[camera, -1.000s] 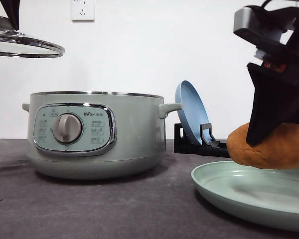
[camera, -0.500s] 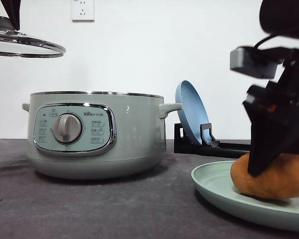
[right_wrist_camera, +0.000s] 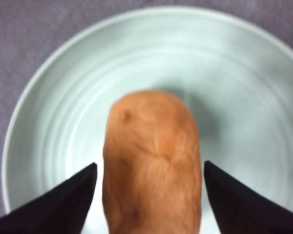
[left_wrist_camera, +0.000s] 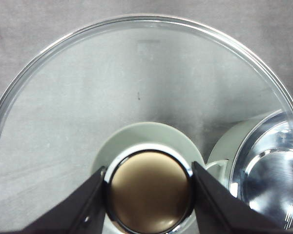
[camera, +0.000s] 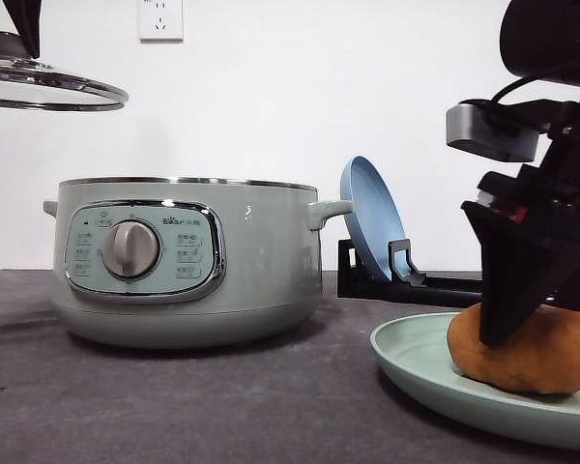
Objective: Transfer potato from steamer to green plate
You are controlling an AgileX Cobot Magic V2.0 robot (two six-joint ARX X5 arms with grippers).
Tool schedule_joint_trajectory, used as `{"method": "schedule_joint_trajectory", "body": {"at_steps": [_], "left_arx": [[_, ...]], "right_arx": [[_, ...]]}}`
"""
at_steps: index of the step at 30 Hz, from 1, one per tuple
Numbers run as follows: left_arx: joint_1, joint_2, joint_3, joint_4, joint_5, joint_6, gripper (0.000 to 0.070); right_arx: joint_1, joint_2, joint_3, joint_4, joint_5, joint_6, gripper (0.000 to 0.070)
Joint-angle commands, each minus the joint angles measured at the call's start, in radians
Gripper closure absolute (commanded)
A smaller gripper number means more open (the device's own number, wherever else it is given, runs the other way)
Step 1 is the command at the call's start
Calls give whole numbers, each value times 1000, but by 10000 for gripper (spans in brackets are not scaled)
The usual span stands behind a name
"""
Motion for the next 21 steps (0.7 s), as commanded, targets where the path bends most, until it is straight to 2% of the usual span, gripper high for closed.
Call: {"method": "schedule_joint_trajectory", "body": {"at_steps": [1,6,12,16,21], "left_arx": [[-2,8,44,31,1,-2,690],[-2,8,44,29,1,-3,690],[-2,8,44,27,13,-6,690],[-2,8,43,26,33,-8,690],[-2,8,43,28,45,-14,690]], "right_arx": [[4,-22,49,-25,3,19,192],[5,-125,165,-202,3,34,154],[5,-310,300,-418,2,68,152],[5,-451,389,-548,3,112,152],[5,-613,489,-635,2,184,152]]}}
